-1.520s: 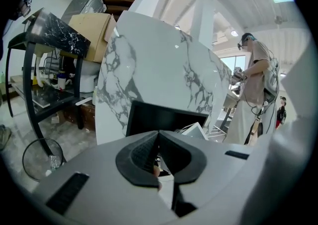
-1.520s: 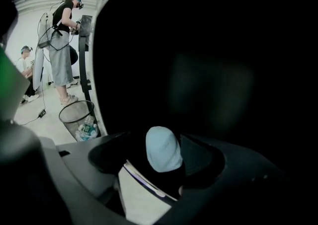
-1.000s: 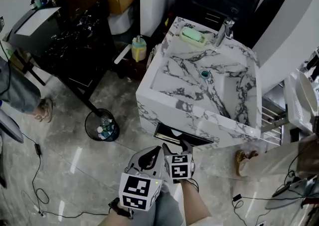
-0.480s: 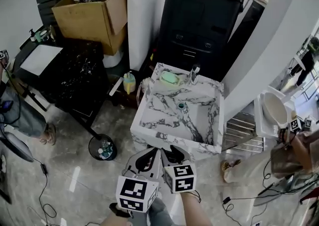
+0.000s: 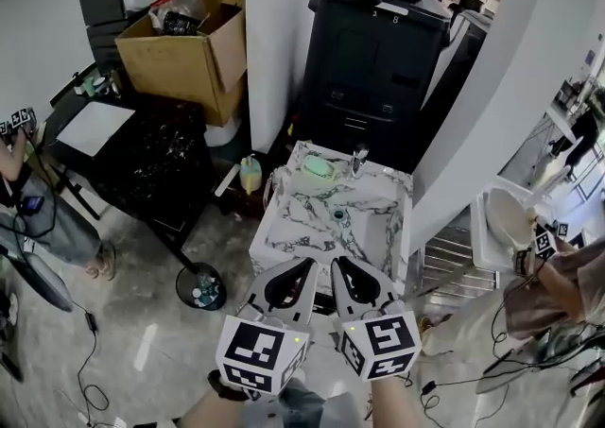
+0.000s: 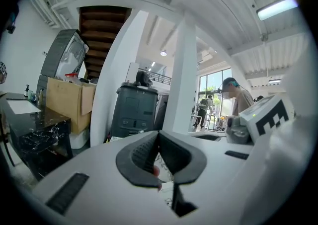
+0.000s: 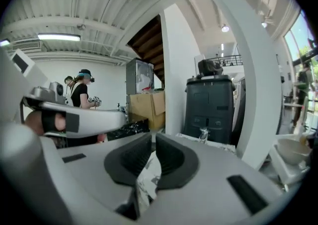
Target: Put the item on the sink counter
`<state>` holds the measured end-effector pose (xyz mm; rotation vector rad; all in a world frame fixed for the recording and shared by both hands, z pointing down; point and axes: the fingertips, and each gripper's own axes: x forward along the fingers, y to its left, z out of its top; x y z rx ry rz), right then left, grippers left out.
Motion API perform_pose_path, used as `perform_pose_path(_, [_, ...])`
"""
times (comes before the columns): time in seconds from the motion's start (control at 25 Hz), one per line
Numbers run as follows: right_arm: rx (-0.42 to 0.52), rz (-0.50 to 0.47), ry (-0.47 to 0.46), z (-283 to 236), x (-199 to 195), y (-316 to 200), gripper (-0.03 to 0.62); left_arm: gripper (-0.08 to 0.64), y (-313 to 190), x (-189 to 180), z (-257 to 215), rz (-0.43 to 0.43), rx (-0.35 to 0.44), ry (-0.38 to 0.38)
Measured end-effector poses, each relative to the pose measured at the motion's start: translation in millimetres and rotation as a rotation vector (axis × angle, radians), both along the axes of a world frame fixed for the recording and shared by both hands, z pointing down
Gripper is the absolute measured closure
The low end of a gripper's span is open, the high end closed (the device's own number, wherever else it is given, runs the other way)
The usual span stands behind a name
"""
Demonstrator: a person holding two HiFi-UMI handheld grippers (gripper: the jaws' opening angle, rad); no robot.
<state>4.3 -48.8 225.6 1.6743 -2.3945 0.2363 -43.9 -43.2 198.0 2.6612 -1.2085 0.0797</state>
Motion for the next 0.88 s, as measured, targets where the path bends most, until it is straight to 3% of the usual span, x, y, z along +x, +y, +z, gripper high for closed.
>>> perform_pose_path(0.28, [0.093,-0.078,-0.101,-50,-15,29,0.583,0.545,17,10,-23,0.056,0.07,-0.029])
perform_pose_path(0.48, [0.118,-0.089,-0.115,-65,-19,41,0.584,0.545,27,5,-37,0.05,0.079,0.011])
perform_pose_path(0.88, [0.104,-0.067,-0.087,-58,-16,40,0.584,0.545,32,-2,-33,0.039,0.062,0.015])
